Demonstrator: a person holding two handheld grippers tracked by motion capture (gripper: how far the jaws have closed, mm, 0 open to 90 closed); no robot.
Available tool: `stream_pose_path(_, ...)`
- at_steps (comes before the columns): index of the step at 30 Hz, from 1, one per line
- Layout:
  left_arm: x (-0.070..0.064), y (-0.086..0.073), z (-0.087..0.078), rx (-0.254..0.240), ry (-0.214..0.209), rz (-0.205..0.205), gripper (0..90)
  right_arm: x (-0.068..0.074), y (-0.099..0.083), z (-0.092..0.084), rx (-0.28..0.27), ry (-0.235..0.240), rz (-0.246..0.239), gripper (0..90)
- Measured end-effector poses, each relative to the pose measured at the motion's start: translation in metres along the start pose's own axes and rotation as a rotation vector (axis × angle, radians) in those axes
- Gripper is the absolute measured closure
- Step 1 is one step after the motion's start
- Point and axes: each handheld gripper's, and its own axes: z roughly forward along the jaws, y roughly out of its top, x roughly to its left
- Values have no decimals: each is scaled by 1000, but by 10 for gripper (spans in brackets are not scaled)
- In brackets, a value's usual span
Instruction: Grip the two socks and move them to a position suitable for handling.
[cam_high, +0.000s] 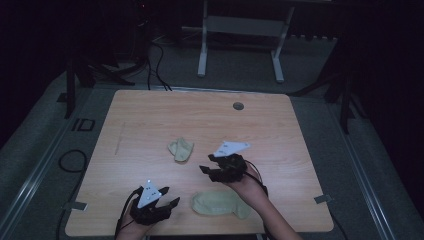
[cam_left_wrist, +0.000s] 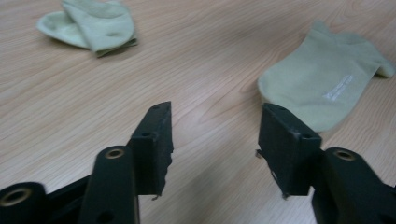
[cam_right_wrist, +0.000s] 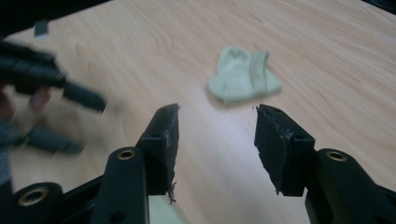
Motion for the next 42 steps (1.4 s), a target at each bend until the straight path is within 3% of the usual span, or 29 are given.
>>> stream_pose_path(4,6,-5,-3,-6,6,-18,422,-3,21,35,14,-7,19,474)
stream_pose_path(10,12,-8,-1,0,21,-20,381,-9,41,91,71,-59,41,438)
stream_pose_path(14,13,-10,1,11,12,-26,381,-16,43,127,138,-106,85,401)
stream_pose_path(16,13,-10,2,14,5,-29,381,-18,41,141,180,-133,85,382)
stream_pose_path(21,12,-11,1,13,0,-39,381,-27,34,167,241,-185,111,366)
stream_pose_path(24,13,-12,1,14,-4,-42,381,-29,31,176,231,-178,148,367)
stream_pose_path(27,15,-12,1,16,-5,-51,381,-23,31,178,221,-169,112,450)
stream_pose_path(30,16,-12,1,14,-7,-57,381,-24,31,177,220,-145,114,518)
stream_pose_path(31,15,-12,0,13,-3,-56,381,-24,31,177,221,-137,115,568)
stream_pose_path(32,15,-12,0,13,0,-53,381,-23,31,176,217,-116,105,695)
stream_pose_path(33,15,-12,0,12,1,-54,381,-22,31,176,215,-109,97,725)
stream_pose_path(42,14,-13,-1,12,-6,-60,381,-18,36,167,236,-114,28,780)
